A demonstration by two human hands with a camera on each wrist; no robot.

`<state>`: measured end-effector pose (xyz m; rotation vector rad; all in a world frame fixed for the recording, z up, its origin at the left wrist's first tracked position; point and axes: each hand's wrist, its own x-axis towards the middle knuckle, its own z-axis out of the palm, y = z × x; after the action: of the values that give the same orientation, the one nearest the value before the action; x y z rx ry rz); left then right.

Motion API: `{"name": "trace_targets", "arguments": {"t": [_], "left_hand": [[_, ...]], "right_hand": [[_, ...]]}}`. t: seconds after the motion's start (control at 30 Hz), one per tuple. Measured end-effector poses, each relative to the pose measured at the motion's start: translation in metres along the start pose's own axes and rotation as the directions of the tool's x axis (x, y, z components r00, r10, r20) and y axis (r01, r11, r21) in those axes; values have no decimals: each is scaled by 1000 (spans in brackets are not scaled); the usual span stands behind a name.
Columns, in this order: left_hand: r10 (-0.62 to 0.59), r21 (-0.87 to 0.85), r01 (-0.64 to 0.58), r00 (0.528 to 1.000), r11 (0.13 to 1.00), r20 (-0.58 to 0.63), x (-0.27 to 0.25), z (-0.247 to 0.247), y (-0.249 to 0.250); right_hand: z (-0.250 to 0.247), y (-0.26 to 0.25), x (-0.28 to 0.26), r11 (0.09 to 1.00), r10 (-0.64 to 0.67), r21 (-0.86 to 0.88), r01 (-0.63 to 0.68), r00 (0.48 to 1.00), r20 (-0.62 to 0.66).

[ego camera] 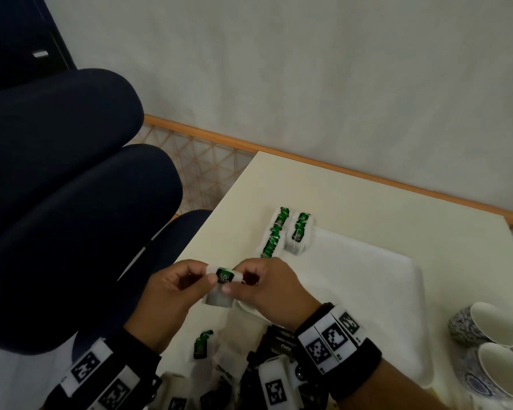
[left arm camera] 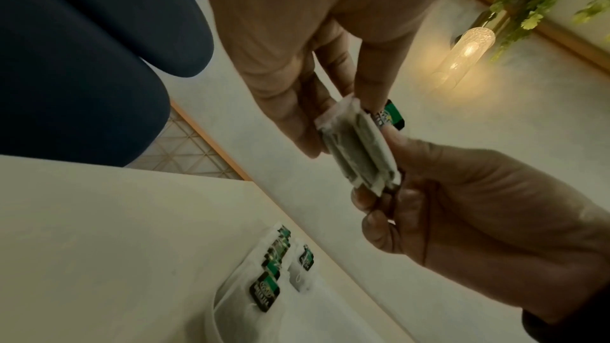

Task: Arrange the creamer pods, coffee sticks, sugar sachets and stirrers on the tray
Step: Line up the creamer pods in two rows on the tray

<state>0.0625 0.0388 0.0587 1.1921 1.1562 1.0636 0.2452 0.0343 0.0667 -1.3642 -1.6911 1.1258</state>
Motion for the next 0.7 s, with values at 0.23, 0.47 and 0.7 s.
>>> {"name": "trace_targets", "arguments": {"t": [0.23, 0.47, 0.7], "left_hand": [[-88, 240, 87, 996, 967, -5, 5, -14, -23], [-210, 317, 233, 972, 919, -104, -5, -36, -54], [-283, 323, 313, 949, 893, -138, -5, -48, -73]], "right_hand": [[-36, 52, 9, 967, 208, -97, -234, 953, -218], [-66, 128, 30, 851, 433, -115, -512, 809, -397], [-67, 140, 55, 786, 461, -220, -577, 786, -412]]}}
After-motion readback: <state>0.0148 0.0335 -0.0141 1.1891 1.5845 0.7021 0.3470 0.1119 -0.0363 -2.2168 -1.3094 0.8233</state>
